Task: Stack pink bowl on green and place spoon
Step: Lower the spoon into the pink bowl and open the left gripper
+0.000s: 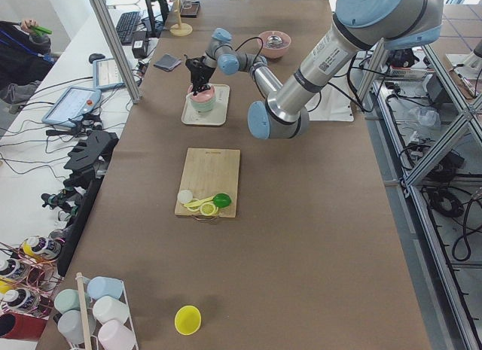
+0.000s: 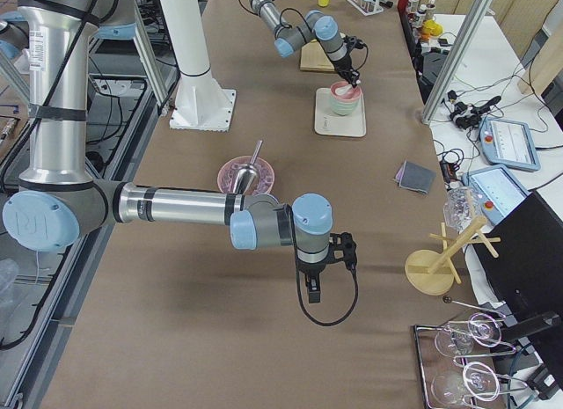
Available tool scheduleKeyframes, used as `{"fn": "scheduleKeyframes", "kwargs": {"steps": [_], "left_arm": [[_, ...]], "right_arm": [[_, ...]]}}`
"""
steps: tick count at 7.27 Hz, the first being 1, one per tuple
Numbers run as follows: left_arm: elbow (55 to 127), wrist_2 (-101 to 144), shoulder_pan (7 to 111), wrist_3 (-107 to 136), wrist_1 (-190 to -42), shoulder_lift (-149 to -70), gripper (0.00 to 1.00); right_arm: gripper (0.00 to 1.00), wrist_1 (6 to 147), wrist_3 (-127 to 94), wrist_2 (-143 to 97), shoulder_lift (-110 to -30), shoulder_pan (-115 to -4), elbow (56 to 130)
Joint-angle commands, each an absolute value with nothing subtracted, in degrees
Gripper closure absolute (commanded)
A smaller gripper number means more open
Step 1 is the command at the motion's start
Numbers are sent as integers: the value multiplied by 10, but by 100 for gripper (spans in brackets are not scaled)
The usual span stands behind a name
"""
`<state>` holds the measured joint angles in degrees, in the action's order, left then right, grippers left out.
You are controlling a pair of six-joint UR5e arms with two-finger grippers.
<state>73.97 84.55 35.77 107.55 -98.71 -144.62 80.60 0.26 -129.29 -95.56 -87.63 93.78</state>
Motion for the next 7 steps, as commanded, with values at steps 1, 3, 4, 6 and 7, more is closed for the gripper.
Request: {"fn": "scheduleKeyframes", "kwargs": {"steps": [1, 3, 4, 6, 7], "left_arm": [[739, 846, 357, 1071, -988, -1446, 42], [742, 846, 355, 1052, -987, -1445, 3], [754, 851, 356, 1000, -985, -1446, 2], [794, 920, 370, 853, -969, -1416, 2], [868, 974, 395, 747, -957, -1346, 2]], "right_arm": [[0, 806, 3, -1293, -954, -876, 938], [0, 806, 3, -1293, -954, -876, 938], [0, 806, 4, -1292, -955, -876, 938], [0, 807, 4, -1291, -956, -876, 939], [0, 809, 4, -1274, -956, -877, 940]]}}
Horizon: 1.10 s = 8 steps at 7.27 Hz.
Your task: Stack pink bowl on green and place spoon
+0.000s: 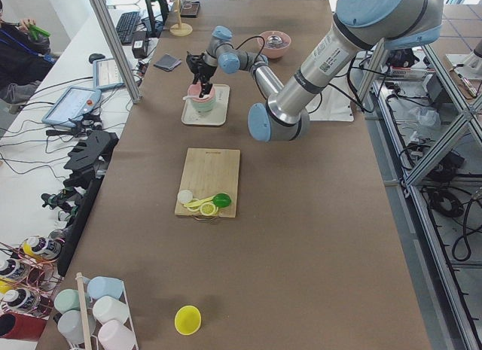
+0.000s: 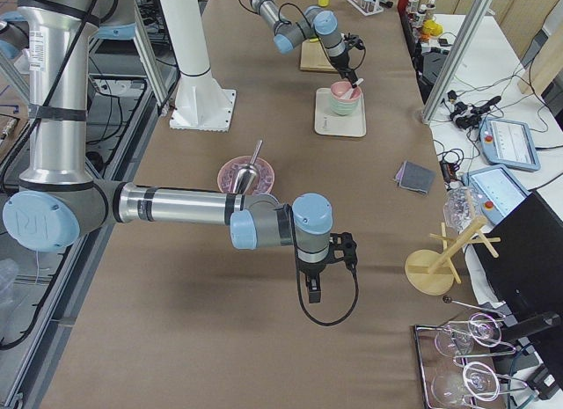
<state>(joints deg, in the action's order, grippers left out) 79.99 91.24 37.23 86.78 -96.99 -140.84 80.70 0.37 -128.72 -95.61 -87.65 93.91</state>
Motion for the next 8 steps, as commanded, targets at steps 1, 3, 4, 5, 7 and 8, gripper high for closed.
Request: {"fn": "scheduleKeyframes", "kwargs": {"steps": [1, 3, 4, 5, 7, 8], "left_arm": [[929, 1024, 434, 626, -934, -1281, 2], [986, 1104, 534, 400, -866, -1204, 2], [988, 1195, 603, 309, -867, -1165, 2], [988, 1252, 654, 235, -874, -1116, 2], [985, 1300, 740, 59, -877, -1023, 2], [980, 1330, 788, 9, -875, -986, 2]], "right_arm": [[0, 814, 23, -1267, -956, -877, 940], [0, 816, 46, -1271, -959, -885, 940], [0, 847, 60, -1277, -955, -896, 947], [0, 884, 106, -1279, -946, -906, 947], [0, 965, 121, -1279, -936, -914, 990], [0, 973, 122, -1279, -941, -914, 998]]}}
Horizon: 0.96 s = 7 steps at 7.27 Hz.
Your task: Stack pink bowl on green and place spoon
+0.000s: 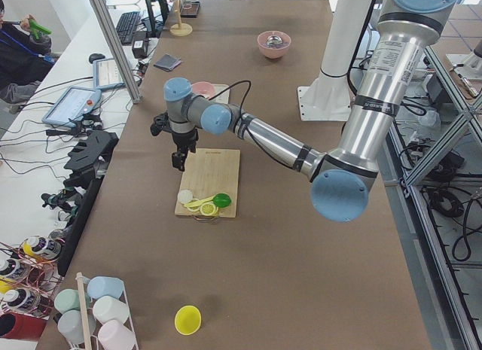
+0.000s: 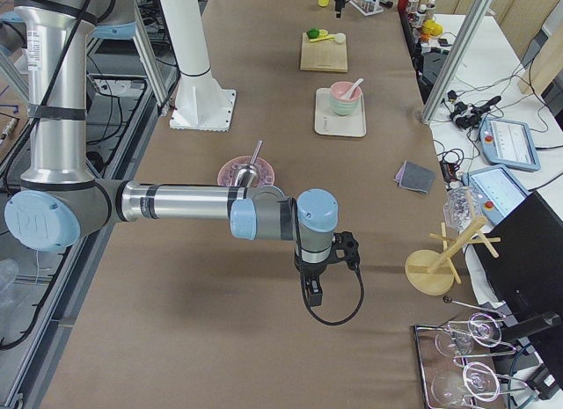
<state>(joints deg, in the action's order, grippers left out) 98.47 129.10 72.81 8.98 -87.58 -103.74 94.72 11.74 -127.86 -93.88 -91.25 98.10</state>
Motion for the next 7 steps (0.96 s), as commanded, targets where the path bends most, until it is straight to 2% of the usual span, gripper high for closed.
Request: {"fn": "scheduleKeyframes", "kwargs": {"steps": [1, 4, 7], "left_arm": [[971, 1339, 830, -63, -875, -953, 2], [908, 1377, 935, -201, -872, -922, 2], [889, 1395, 954, -198, -879, -898, 2]], "right_arm": [[0, 971, 122, -1279, -943, -914, 998], [0, 965, 122, -1277, -948, -914, 998], [0, 965, 121, -1277, -948, -914, 996]]}}
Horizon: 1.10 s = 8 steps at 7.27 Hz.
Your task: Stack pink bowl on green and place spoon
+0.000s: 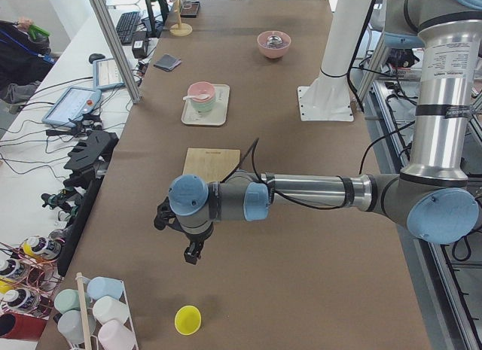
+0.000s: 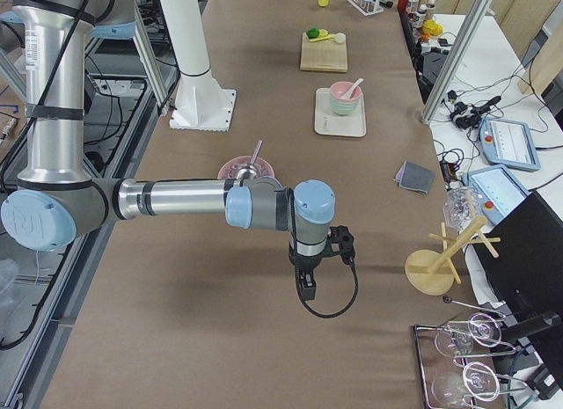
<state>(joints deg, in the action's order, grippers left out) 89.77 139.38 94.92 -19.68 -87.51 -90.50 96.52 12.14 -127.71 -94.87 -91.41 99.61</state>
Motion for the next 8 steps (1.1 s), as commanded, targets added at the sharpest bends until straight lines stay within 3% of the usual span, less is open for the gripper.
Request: {"fn": "scheduleKeyframes", "kwargs": {"steps": [1, 3, 8], "left_arm": [[899, 1397, 959, -194, -874, -898, 2], [927, 1385, 959, -69, -875, -897, 2], [950, 1302, 954, -69, -882, -889, 2]], "right_arm": [[0, 965, 120, -1277, -948, -913, 995], [0, 964, 118, -1275, -948, -913, 993], [0, 964, 117, -1275, -948, -913, 993]]}}
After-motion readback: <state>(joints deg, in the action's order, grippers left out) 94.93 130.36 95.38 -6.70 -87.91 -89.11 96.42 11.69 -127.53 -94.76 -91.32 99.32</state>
